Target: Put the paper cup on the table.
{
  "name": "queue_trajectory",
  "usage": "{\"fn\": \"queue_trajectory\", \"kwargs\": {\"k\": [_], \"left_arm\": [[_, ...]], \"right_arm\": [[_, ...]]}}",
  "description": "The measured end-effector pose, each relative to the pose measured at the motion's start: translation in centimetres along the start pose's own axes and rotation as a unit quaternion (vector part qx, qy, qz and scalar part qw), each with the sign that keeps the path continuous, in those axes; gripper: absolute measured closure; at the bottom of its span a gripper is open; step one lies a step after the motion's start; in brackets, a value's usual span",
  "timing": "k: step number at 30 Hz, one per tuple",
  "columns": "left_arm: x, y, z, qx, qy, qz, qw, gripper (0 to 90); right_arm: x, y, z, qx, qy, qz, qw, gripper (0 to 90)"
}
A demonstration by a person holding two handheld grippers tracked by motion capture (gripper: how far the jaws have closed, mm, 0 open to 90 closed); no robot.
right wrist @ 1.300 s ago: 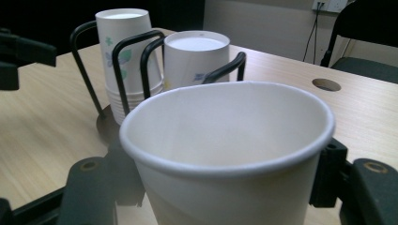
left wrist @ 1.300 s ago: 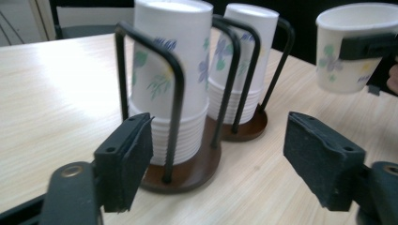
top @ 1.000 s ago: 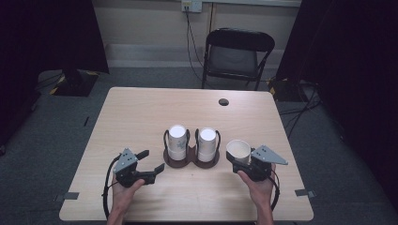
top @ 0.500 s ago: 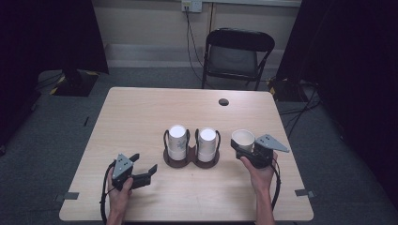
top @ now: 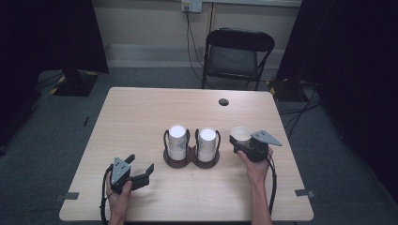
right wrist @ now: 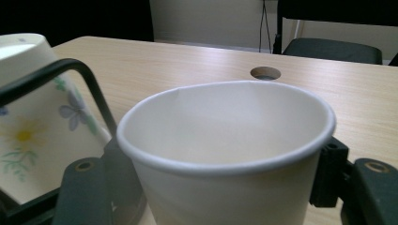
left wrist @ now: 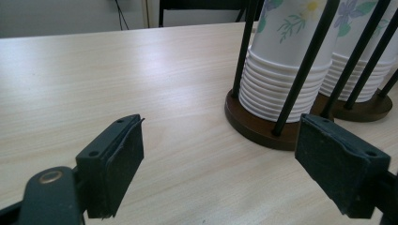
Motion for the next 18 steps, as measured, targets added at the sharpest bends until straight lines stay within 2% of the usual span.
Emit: {"fn": "queue_trajectory", "kwargs": {"k": [4, 12, 18], "left_arm": [[0.1, 0.1, 0.0, -0.005, 0.006, -0.001, 1.0000, 15.8], [0.0, 0.0, 0.0, -0.003, 0.003, -0.005, 1.0000, 16.3], [-0.1, 0.0, 0.0, 0.001, -0.005, -0.005, 1.0000, 16.3]], "right_arm": [[-0.4, -0.8, -0.3, -0.001, 0.000, -0.008, 1.0000, 29.6], [-1.1, -2.6, -1.8, 0.032, -0.002, -0.020, 0.9993, 28.9], [-1.0, -2.9, -2.2, 0.040, -0.003, -0.020, 0.9990, 27.1]]}}
Point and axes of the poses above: each handheld gripper's, and its own axes: y roughly backward along the jaws, z roughly out of its top, x roughly to its left, the point moved 2 cm from there along -y, roughly forward along the jaws, and after that the axes turned 12 degrees about -z, right-handed, at the moved point
